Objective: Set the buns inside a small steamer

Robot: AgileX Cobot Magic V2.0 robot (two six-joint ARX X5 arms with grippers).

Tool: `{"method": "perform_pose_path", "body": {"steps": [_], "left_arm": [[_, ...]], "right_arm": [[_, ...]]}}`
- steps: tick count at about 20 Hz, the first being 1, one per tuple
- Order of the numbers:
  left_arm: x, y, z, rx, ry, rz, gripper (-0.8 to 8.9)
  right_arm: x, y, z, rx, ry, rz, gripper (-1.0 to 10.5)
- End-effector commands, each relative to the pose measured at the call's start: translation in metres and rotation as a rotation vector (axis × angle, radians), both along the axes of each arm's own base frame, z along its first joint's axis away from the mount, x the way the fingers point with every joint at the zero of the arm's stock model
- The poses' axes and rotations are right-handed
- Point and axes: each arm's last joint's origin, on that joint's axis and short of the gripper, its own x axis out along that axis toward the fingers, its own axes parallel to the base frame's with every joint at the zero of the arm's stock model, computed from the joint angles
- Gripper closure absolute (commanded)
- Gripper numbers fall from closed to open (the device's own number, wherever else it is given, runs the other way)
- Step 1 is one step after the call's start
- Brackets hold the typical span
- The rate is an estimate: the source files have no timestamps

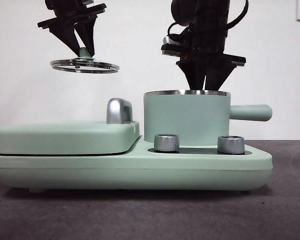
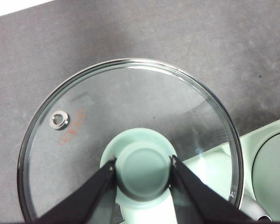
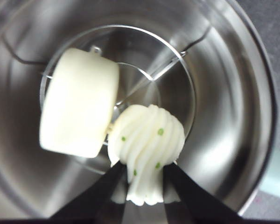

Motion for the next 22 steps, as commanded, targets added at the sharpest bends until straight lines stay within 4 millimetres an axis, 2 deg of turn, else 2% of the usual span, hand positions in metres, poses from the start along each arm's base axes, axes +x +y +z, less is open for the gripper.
{"method": "perform_pose_path", "body": {"steps": [1, 7, 11, 13, 16, 19, 22], "left_arm": [[-0.007, 0.001, 0.018, -0.025, -0.073, 0.002, 7.04], [-0.007, 0.0, 0.018, -0.025, -0.073, 0.002, 7.04], [-0.007, 0.0, 0.018, -0.025, -0.073, 0.002, 7.04], [-0.007, 0.0, 0.018, -0.026, -0.073, 0.003, 7.04], [-0.007, 0.0, 0.018, -0.029, -0.071, 0.004, 7.04], [-0.008, -0.003, 0.018, -0.053, -0.063, 0.0, 7.04], [-0.011, -0.013, 0.018, -0.055, -0.061, -0.021, 7.04]], "right_arm": [[0.005, 0.005, -0.002, -0.009, -0.016, 0.019, 8.0], [0.006, 0.005, -0.002, -0.01, -0.03, 0.02, 5.3], [0.003, 0.003, 0.004, -0.011, -0.031, 0.023, 5.1], [-0.002, 0.0, 0.015, -0.016, -0.056, 0.019, 5.1], [-0.013, -0.009, 0.044, -0.006, -0.113, 0.013, 5.0], [-0.035, -0.021, 0.07, 0.002, -0.137, 0.028, 5.0], [-0.066, -0.031, 0.098, 0.046, -0.199, 0.043, 5.0]]}}
